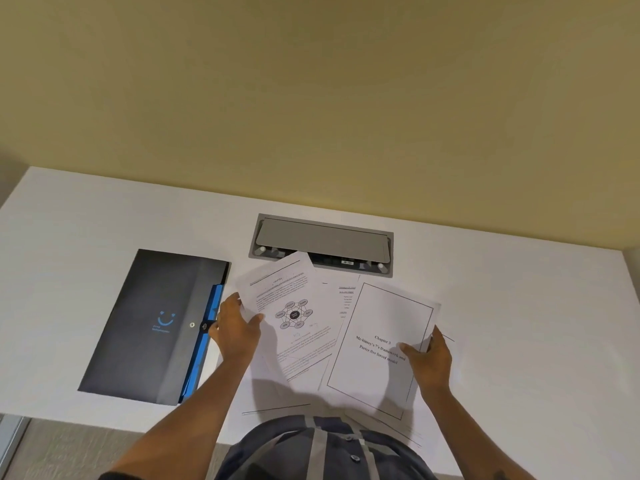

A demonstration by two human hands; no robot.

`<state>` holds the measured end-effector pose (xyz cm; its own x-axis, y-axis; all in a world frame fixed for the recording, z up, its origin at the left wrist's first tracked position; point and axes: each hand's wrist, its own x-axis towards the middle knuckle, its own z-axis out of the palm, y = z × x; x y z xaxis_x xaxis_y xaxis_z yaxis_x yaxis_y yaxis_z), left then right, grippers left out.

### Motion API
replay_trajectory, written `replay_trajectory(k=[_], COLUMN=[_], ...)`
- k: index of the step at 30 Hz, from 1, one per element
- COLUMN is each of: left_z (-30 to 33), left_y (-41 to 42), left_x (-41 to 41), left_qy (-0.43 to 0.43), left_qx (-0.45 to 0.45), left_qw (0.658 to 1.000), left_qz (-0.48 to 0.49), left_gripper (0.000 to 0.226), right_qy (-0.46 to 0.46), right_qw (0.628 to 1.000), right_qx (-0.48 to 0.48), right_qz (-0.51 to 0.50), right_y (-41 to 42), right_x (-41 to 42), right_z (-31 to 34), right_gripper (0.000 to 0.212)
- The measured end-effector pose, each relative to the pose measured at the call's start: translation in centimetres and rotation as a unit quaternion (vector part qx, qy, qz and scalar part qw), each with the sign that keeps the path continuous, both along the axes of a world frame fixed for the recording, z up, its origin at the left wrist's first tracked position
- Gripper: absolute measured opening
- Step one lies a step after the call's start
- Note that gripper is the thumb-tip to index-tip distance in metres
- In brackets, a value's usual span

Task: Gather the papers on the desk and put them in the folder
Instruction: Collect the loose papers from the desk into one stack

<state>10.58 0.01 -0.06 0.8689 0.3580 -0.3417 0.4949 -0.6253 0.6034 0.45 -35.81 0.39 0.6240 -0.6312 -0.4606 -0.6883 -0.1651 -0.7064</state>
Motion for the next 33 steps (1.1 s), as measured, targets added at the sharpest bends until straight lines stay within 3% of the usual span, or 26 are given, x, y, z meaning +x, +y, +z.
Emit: replay_trajectory(k=[5, 10, 15, 23, 26, 33], left_z=[0.2, 0.7, 1.0, 1.1, 1.2, 2.5], left_y=[0.0, -0.3, -0.6, 0.4, 1.1, 1.8], left_x=[1.1, 1.5, 0.2, -2.4, -3.4, -5.4], left_qy=[0.005, 0.001, -0.02, -0.047, -0.047, -0.02], left_qx=[0.042, 0.052, -0.137, -0.234, -0.266, -0.279], left_qw=[0.999, 0.998, 0.99, 0.97, 0.961, 0.959], left_qz=[-0.024, -0.043, -0.004, -0.036, -0.049, -0.053], left_gripper=[0.048, 0.037, 0.028, 0.028, 0.028, 0.013], right_qy=[0.022, 0.024, -0.013, -0.024, -0.034, -0.062], right_qw=[0.999, 0.999, 1.0, 0.996, 0.992, 0.985], right_qx=[-0.022, -0.029, -0.004, 0.047, 0.07, 0.111], right_qz=[0.011, 0.005, 0.011, 0.068, 0.096, 0.12], right_y=[0.5, 1.3, 2.3, 5.7, 7.7, 11.1], right_x=[-0.4, -1.0, -1.5, 0.2, 1.2, 1.9], right_z=[0.1, 0.4, 1.3, 2.7, 3.5, 4.0], right_gripper=[0.03, 0.013, 0.002, 0.011, 0.005, 0.015])
